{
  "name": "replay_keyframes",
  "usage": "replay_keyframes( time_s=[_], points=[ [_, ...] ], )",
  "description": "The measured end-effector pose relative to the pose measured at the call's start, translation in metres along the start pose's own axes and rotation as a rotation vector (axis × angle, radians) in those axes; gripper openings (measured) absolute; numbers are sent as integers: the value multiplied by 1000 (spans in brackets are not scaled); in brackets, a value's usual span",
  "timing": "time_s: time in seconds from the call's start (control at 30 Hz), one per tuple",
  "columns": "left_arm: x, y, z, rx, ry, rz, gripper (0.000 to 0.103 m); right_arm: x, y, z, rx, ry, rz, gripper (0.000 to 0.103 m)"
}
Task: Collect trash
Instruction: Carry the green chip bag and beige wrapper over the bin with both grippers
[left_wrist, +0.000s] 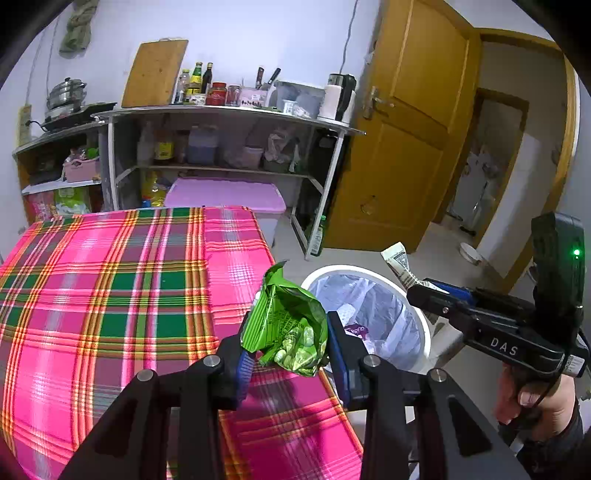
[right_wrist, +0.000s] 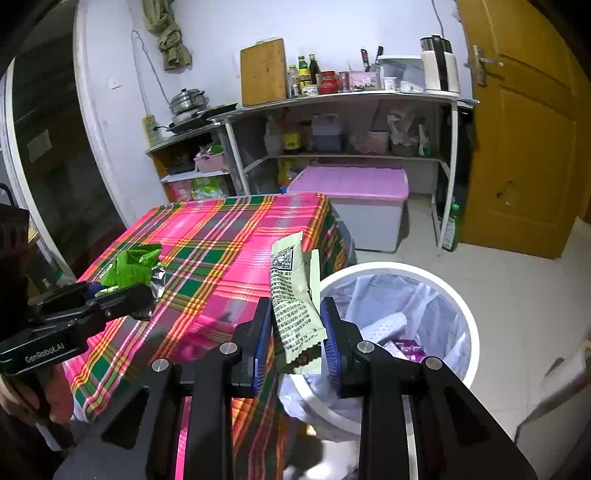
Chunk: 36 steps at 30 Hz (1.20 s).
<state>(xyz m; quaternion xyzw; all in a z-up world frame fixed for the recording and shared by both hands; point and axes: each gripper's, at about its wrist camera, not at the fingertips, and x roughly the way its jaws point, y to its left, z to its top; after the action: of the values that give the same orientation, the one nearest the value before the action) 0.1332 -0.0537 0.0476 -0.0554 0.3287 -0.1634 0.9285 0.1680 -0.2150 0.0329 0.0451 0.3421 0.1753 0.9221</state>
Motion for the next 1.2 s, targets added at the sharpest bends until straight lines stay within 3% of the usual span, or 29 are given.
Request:
replay_keyframes(
  time_s=[1.2],
  points=[
    [138, -52, 0, 74, 208, -98, 37, 33, -87, -28, 147, 113, -95, 28]
  ],
)
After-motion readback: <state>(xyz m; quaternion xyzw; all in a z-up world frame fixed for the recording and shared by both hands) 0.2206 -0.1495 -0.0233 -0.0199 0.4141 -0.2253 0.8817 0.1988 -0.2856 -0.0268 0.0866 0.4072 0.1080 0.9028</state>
